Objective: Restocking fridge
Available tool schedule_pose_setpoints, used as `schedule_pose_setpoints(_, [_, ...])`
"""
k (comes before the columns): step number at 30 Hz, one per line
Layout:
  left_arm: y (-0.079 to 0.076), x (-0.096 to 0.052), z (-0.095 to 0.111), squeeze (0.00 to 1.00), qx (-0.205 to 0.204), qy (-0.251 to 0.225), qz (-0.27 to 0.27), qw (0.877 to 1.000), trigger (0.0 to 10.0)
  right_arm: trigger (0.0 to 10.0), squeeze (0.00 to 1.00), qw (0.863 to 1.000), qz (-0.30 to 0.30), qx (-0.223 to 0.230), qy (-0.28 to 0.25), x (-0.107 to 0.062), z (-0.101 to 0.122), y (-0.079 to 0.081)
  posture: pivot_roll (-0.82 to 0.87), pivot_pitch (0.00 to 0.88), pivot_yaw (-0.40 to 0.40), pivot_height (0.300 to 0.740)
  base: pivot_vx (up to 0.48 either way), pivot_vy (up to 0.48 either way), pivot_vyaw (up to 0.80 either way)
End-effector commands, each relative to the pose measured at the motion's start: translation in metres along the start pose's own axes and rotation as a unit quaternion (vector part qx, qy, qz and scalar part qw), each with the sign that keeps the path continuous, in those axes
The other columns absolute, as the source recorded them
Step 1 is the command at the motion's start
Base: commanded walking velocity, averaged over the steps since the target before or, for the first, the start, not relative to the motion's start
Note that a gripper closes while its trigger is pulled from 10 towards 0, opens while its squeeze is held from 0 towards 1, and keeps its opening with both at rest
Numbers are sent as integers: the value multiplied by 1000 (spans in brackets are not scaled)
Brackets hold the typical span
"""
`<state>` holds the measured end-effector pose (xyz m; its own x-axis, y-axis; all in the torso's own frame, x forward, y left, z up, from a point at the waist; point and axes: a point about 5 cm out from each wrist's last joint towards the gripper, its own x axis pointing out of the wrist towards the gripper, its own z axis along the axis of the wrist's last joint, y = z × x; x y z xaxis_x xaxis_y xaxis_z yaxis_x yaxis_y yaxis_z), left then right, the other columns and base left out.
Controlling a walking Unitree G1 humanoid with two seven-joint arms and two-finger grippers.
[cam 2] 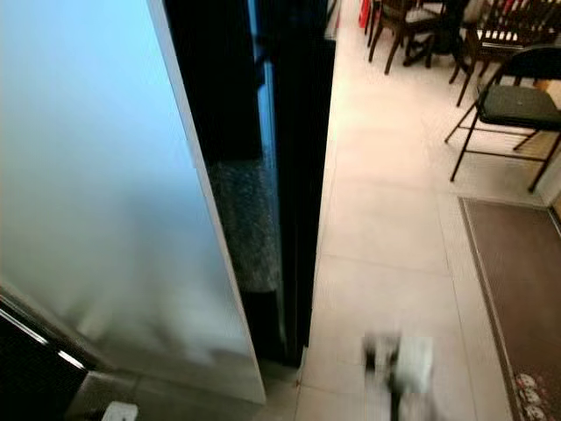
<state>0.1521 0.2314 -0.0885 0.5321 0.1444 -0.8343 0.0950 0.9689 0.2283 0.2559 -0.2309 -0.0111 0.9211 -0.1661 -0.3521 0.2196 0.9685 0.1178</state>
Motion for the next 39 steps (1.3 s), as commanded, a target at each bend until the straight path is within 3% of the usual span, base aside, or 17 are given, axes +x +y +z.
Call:
schedule_pose_setpoints(1, [1,-4,-18,0,3,29,2,1000,10000,10000,0,1000,-17,5,-10,-5,-3,-5,10,0,28,740,0,0,0])
schedule_pose_setpoints(6, [1,-4,-18,0,0,29,3,1000,10000,10000,0,996,7,-31,-84,-1,23,7,12,0,29,740,0,0,0])
schedule_pose_setpoints(7, [1,-4,-19,0,1,31,3,1000,10000,10000,0,993,21,-34,-112,3,37,19,11,0,27,740,0,0,0])
schedule_pose_setpoints(10, [1,-4,-19,0,1,32,3,999,10000,10000,0,988,51,-41,-141,1,54,38,16,0,22,740,0,0,0])
schedule_pose_setpoints(13, [1,-4,-20,0,1,32,4,999,10000,10000,0,983,74,-60,-158,-6,61,53,17,0,21,740,0,0,0])
schedule_pose_setpoints(14, [1,-4,-20,0,1,32,5,999,10000,10000,0,979,104,-66,-160,-11,61,67,12,0,21,740,0,0,0])
schedule_pose_setpoints(16, [1,-4,-20,0,1,32,5,999,10000,10000,0,978,116,-67,-162,-13,61,72,12,0,21,740,0,0,0])
schedule_pose_setpoints(18, [1,-4,-21,0,4,33,4,999,10000,10000,0,970,158,-87,-165,-20,61,92,9,0,20,740,0,0,0])
schedule_pose_setpoints(19, [1,-4,-21,0,4,33,4,999,10000,10000,349,967,172,-83,-168,-24,62,101,9,0,18,740,0,0,0])
schedule_pose_setpoints(20, [1,-4,-21,0,4,33,4,999,10000,10000,349,966,181,-79,-170,-27,63,109,9,0,18,740,0,0,0])
schedule_pose_setpoints(21, [1,-4,-21,0,5,32,3,999,10000,10000,1000,965,189,-71,-169,-29,64,116,8,0,16,740,0,0,0])
schedule_pose_setpoints(24, [0,-4,-20,0,6,31,2,1000,10000,10000,1000,966,192,-71,-158,-34,68,126,10,0,15,740,0,0,0])
schedule_pose_setpoints(28, [-1,-4,-19,0,3,27,1,1000,10000,10000,1000,968,174,-75,-161,-27,76,127,12,0,10,740,0,0,0])
schedule_pose_setpoints(29, [-1,-4,-19,0,2,27,1,1000,10000,10000,769,968,172,-78,-164,-25,79,127,10,0,11,740,0,0,0])
schedule_pose_setpoints(30, [-1,-4,-19,0,0,27,2,1000,10000,10000,294,967,172,-86,-168,-23,82,127,10,0,11,740,0,0,0])
schedule_pose_setpoints(31, [-1,-4,-19,0,0,27,2,1000,10000,10000,0,965,173,-94,-172,-21,85,129,5,0,15,740,0,0,0])
schedule_pose_setpoints(39, [-1,-4,-18,0,-3,29,2,1000,10000,10000,0,969,124,-97,-190,-10,106,129,18,0,12,740,0,0,0])
